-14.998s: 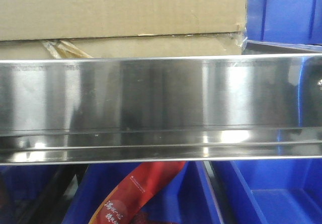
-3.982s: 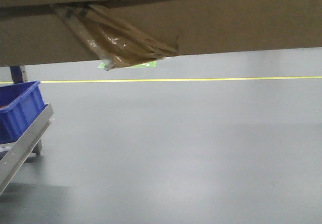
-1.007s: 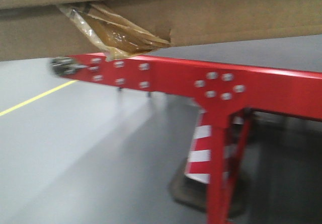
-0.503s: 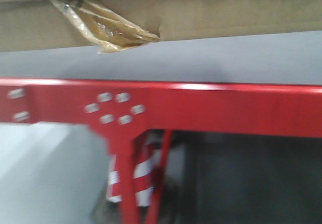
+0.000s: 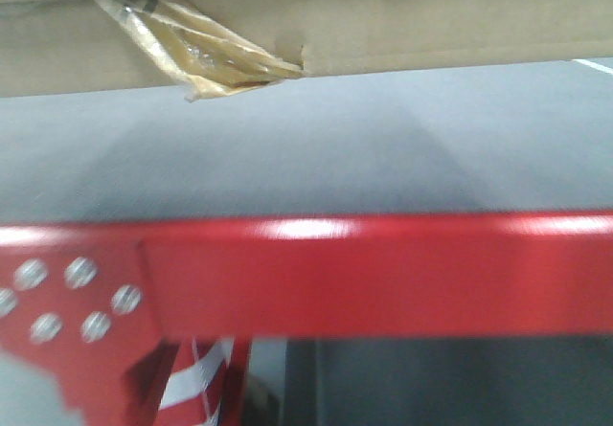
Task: Grab carton from right shelf to conveyor
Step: 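Carry the carton with both grippers over the grey conveyor belt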
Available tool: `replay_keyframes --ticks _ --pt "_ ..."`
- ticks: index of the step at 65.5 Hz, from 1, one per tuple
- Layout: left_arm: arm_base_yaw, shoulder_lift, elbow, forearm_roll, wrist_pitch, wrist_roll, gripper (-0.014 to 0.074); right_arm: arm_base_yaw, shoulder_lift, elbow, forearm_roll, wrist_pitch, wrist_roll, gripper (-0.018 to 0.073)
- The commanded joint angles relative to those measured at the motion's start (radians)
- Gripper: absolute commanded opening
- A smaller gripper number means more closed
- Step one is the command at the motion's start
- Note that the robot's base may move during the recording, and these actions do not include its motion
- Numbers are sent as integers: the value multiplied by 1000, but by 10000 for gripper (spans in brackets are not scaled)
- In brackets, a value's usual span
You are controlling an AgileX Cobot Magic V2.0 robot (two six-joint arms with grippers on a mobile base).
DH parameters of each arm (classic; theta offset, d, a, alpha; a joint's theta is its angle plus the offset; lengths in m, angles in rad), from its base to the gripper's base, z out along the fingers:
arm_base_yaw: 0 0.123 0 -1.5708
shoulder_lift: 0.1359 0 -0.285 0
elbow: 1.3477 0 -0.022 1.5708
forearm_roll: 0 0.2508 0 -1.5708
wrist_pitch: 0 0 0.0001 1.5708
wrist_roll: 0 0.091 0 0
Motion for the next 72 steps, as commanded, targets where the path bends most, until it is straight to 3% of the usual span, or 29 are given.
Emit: replay_keyframes --ticks 1,72 --pt "1 -12 -2 69 -2 15 -16 -1 -14 -5 1 -41 -8 -60" --pt "1 -12 -2 69 -2 15 -16 -1 -14 -5 1 -43 -8 -60"
